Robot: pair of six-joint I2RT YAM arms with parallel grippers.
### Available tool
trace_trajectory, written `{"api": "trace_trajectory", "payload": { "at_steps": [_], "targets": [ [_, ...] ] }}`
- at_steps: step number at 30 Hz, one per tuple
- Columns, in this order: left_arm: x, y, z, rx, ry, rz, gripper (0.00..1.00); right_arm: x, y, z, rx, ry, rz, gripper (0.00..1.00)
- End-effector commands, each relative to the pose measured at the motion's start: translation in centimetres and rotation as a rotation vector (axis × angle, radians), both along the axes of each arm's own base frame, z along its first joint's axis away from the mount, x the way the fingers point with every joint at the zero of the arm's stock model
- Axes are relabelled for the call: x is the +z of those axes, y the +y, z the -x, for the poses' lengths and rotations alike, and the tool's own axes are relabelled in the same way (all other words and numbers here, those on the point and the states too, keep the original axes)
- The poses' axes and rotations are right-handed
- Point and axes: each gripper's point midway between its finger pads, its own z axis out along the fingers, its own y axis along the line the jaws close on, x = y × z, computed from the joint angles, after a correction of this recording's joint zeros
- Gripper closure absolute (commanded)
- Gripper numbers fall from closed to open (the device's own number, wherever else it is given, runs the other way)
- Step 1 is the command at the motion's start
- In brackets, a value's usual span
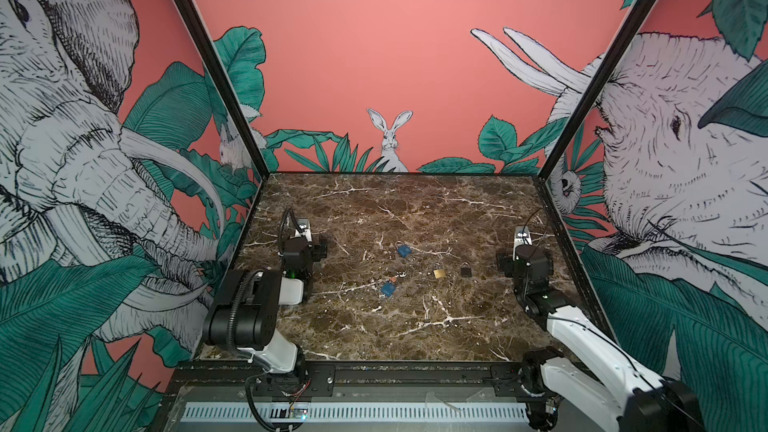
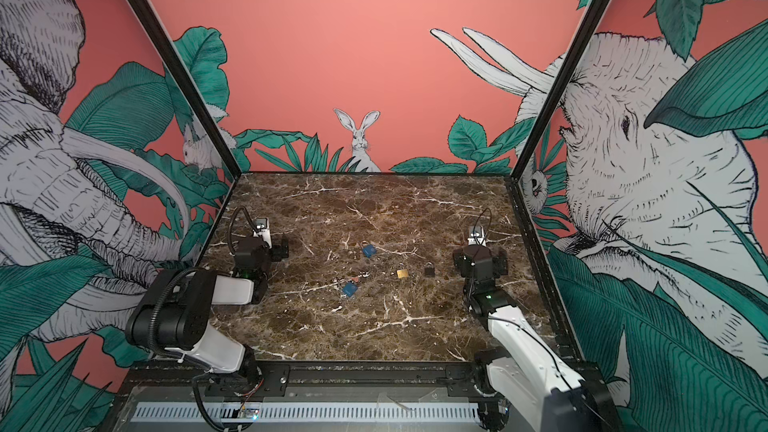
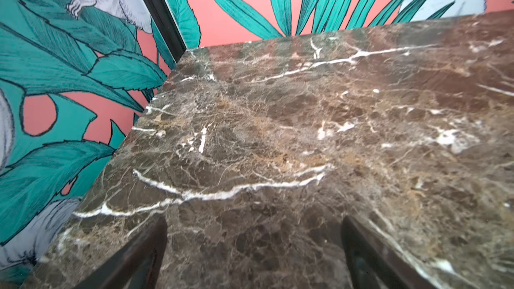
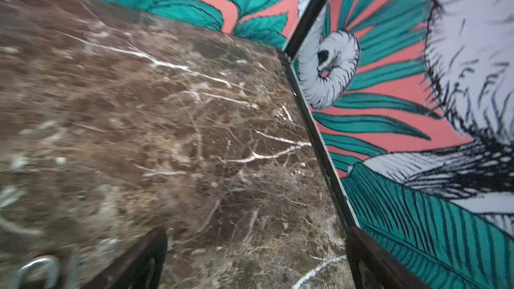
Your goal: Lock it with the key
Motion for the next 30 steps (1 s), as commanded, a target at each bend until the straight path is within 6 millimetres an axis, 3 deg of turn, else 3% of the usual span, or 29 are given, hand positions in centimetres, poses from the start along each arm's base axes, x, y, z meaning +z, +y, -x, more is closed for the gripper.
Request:
{"api": "trace_trajectory", "payload": {
  "at_steps": [1,3,9,11,14,19,21,30],
  "targets": [
    [0.7,-0.3,-0.2,-0.015,-0.029,0.012,0.02,-0.7,-1.8,-1.7,-0.023,-0.141,-0.064,0.02],
    [0.5,-0.3,0.0,-0.013,-0.004,0.019,0.02,-1.1,-2.6,-2.3,-0.036,-0.170,-0.060,0.02],
    [0.5,-0.3,0.0,-0.014,-0.005,0.019,0.02,-0.9,-1.1,-4.7,0.109,-0.270,-0.236,0.02],
    [0.5,-0.3,-0.1,-0.014,-0.009,0.018,0.02,-1.7,0.5,-6.2,0.197,-0.223,-0.264,0.02],
    [0.6,-0.3,-0.1,-0.015,-0.009,0.018,0.02,-3.4,1.1,-7.7,0.222,-0.216,-0.249,0.02],
    [0.6,-0.3,-0.1,-0.014,-0.008,0.018,0.02,-3.8,1.4,-7.8,0.227,-0.206,-0.245,0.02],
    [0.5,-0.3,0.0,-0.014,-0.007,0.017,0.02,-4.4,0.0,-8.2,0.124,-0.140,-0.235,0.02],
    [0.5,-0.5,-0.2,-0.022,-0.001,0.006,0.02,-4.2,0.5,-8.4,0.120,-0.134,-0.182,0.02]
  ]
}}
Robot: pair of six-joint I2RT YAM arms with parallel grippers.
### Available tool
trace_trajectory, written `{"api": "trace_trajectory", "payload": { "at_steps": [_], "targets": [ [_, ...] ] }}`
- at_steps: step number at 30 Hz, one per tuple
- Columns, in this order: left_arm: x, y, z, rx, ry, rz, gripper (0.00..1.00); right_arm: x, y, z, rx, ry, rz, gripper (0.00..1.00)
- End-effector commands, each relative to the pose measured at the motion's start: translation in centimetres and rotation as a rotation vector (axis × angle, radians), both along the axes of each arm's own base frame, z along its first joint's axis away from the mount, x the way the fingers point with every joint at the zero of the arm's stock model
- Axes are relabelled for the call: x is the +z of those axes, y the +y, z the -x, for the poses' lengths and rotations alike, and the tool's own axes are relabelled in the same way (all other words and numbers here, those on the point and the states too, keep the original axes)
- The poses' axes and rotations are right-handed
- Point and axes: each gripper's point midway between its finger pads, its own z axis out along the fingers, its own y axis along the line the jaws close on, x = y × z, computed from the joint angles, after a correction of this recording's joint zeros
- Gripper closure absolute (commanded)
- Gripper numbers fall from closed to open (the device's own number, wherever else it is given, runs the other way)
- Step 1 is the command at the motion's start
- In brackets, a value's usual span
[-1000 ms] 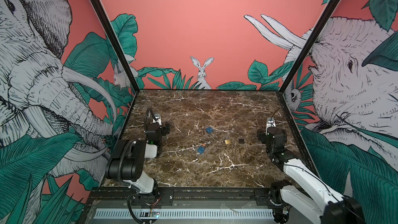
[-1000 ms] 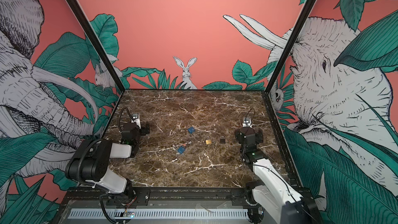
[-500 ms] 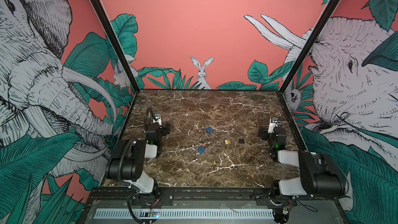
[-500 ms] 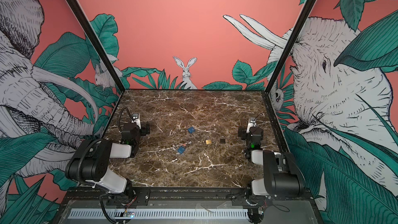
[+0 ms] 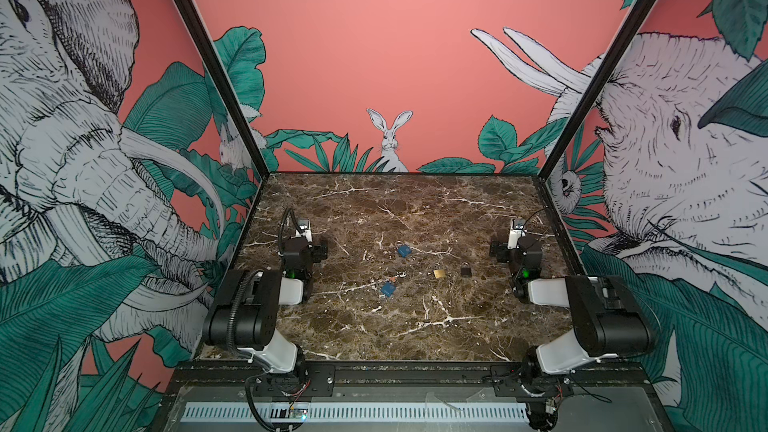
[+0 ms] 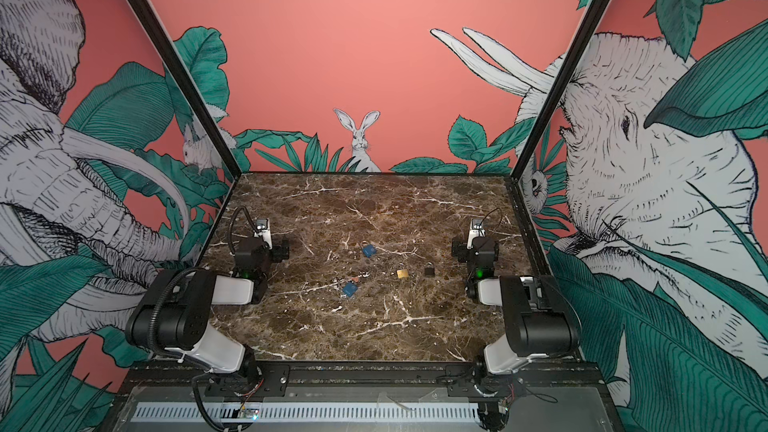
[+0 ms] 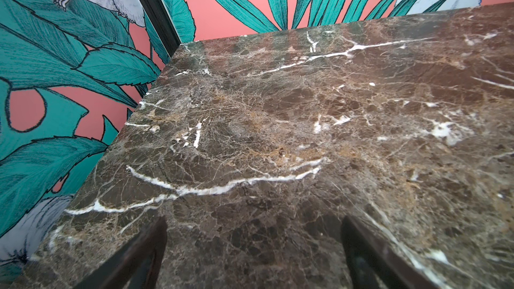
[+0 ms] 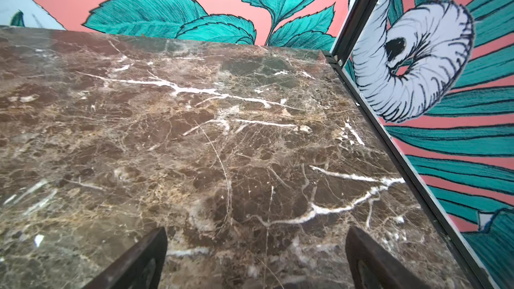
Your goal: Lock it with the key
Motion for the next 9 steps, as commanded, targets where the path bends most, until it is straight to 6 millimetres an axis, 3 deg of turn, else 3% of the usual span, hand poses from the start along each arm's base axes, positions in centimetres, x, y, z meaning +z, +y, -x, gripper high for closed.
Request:
{"api": "trace_trajectory", "payload": {
  "at_steps": [1,9],
  "targets": [
    [1.08,-0.16,-0.42,-0.006,-0.022,-0.004,0.02,0.62,-0.58,-0.08,-0.029,-0.015,0.020,0.02],
    [1.12,-0.52,-0.46,-0.028,-0.022,-0.002,0.02,0.59,-0.55,-0.08,-0.027,-0.015,0.020,0.02]
  ]
}}
